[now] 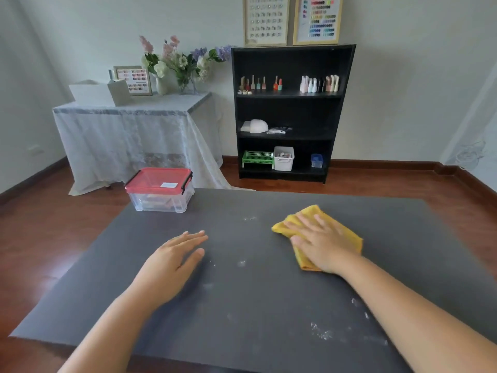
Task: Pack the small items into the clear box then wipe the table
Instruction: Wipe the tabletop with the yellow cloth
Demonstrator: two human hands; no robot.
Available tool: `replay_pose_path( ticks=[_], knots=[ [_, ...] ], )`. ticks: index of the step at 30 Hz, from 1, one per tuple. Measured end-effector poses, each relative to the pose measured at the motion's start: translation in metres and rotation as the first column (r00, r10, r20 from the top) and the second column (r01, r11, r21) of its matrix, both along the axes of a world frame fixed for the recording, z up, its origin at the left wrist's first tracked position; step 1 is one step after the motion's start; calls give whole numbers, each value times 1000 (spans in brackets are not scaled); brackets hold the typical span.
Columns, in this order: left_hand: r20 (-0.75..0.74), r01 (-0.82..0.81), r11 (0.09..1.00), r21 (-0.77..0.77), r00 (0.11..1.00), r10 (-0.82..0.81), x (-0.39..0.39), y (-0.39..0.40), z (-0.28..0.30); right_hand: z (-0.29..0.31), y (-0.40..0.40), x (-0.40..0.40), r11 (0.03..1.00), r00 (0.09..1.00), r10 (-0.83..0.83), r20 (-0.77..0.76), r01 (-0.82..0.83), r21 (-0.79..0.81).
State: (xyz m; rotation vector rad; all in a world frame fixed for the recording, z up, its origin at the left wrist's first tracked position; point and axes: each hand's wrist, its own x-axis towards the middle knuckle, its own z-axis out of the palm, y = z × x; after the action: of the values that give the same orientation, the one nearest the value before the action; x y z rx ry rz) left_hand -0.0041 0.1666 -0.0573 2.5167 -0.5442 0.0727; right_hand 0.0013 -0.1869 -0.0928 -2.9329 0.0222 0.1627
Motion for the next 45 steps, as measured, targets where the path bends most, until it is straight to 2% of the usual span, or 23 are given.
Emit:
replay_pose_path(
  ticks=[3,7,10,15,18,20,22,25,29,31,35,39,42,45],
  knots=[
    [-46,-34,988,152,998,42,6,41,-15,4,-22,12,974,974,-227,0,227,-24],
    [-16,-69,981,181,997,73,7,54,-27,10,16,58,934,934,-357,4,357,-16],
    [15,-81,979,186,997,79,6,52,-31,15,69,83,956,957,-291,2,291,21],
    [22,-81,980,181,997,78,6,55,-34,16,169,71,998,999,33,-42,-31,57],
    [31,-73,981,180,997,69,6,56,-35,10,174,40,978,979,202,-6,-202,52],
    [32,-74,981,178,997,70,7,56,-35,4,148,22,965,968,251,16,-252,75],
    [34,-79,981,176,997,74,7,55,-35,3,113,13,972,976,217,18,-218,83],
    [46,-83,980,180,996,76,7,55,-36,9,76,29,996,998,64,-2,-64,66],
    [54,-83,981,174,996,74,7,54,-36,15,104,71,995,997,-71,-30,73,71],
    [54,-104,984,146,994,97,6,54,-35,18,137,80,995,999,-34,-37,37,91],
    [108,-239,971,-18,965,239,2,55,-34,12,207,52,983,984,173,-34,-171,70],
    [102,-258,963,-82,959,266,1,56,-33,0,209,-7,929,929,366,60,-368,34],
    [119,-230,973,-14,966,230,0,55,-34,3,167,-24,928,929,367,43,-369,46],
    [119,-199,977,70,975,190,-3,53,-33,11,144,-10,971,972,233,-7,-233,52]
  ],
)
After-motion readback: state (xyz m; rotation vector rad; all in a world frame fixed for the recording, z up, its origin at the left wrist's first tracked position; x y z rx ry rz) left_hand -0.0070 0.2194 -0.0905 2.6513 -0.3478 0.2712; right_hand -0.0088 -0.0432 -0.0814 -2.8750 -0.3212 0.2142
